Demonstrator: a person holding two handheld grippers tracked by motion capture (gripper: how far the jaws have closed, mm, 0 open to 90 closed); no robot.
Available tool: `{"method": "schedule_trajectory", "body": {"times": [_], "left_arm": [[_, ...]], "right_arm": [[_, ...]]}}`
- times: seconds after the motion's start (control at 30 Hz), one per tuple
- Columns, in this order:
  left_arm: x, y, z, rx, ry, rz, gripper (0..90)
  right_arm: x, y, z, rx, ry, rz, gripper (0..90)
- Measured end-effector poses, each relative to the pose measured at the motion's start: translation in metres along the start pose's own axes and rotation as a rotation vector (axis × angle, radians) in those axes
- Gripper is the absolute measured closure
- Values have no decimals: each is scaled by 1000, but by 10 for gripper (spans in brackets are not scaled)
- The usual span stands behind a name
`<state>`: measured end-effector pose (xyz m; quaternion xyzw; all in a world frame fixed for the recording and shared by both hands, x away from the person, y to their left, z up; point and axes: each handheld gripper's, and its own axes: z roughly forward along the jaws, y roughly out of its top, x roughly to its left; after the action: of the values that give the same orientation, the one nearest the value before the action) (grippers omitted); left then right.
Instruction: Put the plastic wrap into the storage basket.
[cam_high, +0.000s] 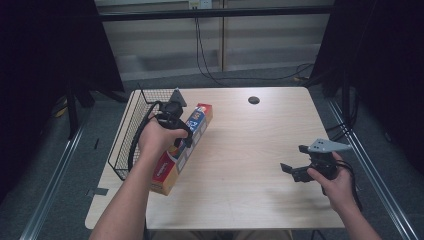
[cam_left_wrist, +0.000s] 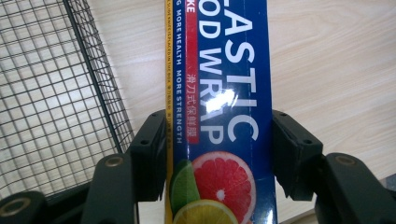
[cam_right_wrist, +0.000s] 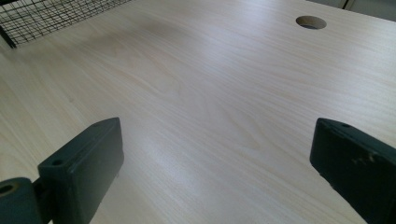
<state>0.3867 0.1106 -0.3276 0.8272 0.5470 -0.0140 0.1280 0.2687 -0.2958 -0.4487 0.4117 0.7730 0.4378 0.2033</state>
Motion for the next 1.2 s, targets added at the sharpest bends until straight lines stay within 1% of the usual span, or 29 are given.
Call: {"method": "schedule_trajectory", "body": {"times": [0.1, 0.17, 0.2, 0.23, 0.27, 0.43, 0.47, 0.5, 0.57, 0.63, 0.7, 0.73, 0.77, 0.83, 0.87, 0.97, 1.03, 1.07, 1.2], "left_arm": [[2, 0, -3, -4, 0, -8, 442], [2, 0, -4, -9, -6, -23, 442], [3, 0, -5, -10, 0, -19, 442], [3, 0, -6, -8, -3, -25, 442], [5, 1, -7, -6, 2, -10, 442], [7, 2, -12, -14, 2, -25, 443], [7, 2, -14, -10, 3, -21, 442], [7, 2, -14, -15, 2, -30, 443], [9, 2, -17, -13, 10, -20, 443], [10, 2, -19, -22, 9, -32, 443], [12, 2, -21, -20, 15, -31, 442], [13, 2, -22, -23, 11, -31, 443], [13, 2, -23, -25, 8, -41, 443], [15, 2, -24, -20, 11, -38, 443], [16, 1, -25, -24, 8, -44, 442], [18, 1, -27, -29, 13, -44, 442], [19, 1, -29, -37, 11, -55, 442], [20, 1, -31, -34, 18, -43, 442], [21, 1, -34, -37, 16, -51, 442]], "right_arm": [[0, 0, 0, 3, 0, 1, 26], [0, 0, 0, 0, -1, 3, 26], [0, 0, 0, -1, -1, 1, 26], [0, 0, 0, -1, 0, 2, 26], [0, 0, 0, 1, 0, 1, 26], [0, 0, 0, -2, 0, -1, 26], [0, 0, 0, 1, 0, 1, 26], [0, 0, 0, 0, 0, 3, 26], [0, 0, 0, 2, 1, -1, 26], [0, 0, 1, 1, -3, -2, 27], [0, 0, 0, 2, 0, -1, 27], [0, 0, 0, 2, 1, 3, 27], [0, 0, 0, 1, 0, 4, 27], [0, 0, 0, 2, -1, 7, 27], [0, 0, 0, 3, -1, -2, 27], [0, 0, 0, 2, 0, -2, 27], [0, 0, 1, 1, -4, -2, 27], [0, 0, 1, 2, -2, -2, 27], [0, 0, 0, 0, -3, -1, 27]]}}
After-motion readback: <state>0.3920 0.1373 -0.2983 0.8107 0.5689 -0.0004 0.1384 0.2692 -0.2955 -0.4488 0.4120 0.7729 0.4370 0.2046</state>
